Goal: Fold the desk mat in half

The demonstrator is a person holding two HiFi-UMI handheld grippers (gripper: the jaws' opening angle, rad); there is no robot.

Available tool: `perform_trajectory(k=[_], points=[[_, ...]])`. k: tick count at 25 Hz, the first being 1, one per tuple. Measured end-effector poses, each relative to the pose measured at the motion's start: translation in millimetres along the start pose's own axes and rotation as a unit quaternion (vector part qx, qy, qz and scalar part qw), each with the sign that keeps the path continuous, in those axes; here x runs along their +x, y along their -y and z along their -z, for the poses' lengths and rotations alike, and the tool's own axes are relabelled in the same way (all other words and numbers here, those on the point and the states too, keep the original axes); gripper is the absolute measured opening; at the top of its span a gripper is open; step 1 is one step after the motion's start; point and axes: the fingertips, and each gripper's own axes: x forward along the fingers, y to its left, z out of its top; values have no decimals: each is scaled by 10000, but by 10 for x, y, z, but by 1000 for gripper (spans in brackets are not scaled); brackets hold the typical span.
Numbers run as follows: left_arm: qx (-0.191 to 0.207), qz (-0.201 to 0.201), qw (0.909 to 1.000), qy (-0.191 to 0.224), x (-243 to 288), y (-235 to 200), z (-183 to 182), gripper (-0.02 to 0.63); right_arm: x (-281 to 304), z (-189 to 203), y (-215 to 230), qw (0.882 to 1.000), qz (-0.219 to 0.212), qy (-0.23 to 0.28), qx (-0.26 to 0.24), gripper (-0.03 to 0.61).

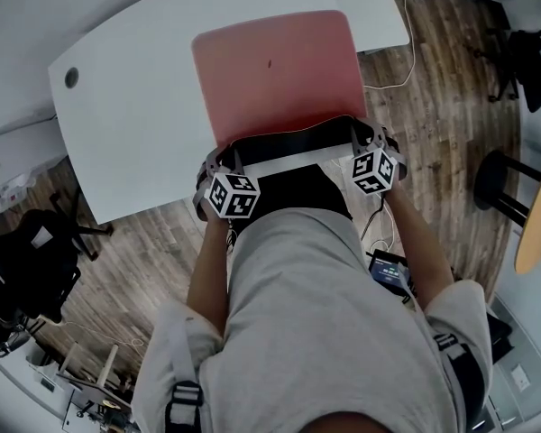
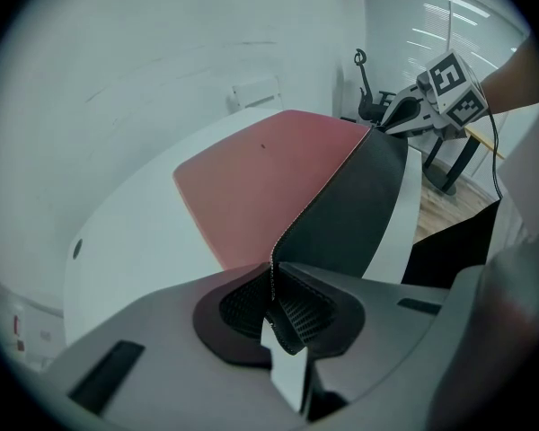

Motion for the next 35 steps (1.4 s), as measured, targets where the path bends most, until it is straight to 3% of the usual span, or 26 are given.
perform_trajectory(k=[35], points=[[-123,-213,9995,-212,186,-394,-174,28,237,-261,246,9998,-184,85,12,52]])
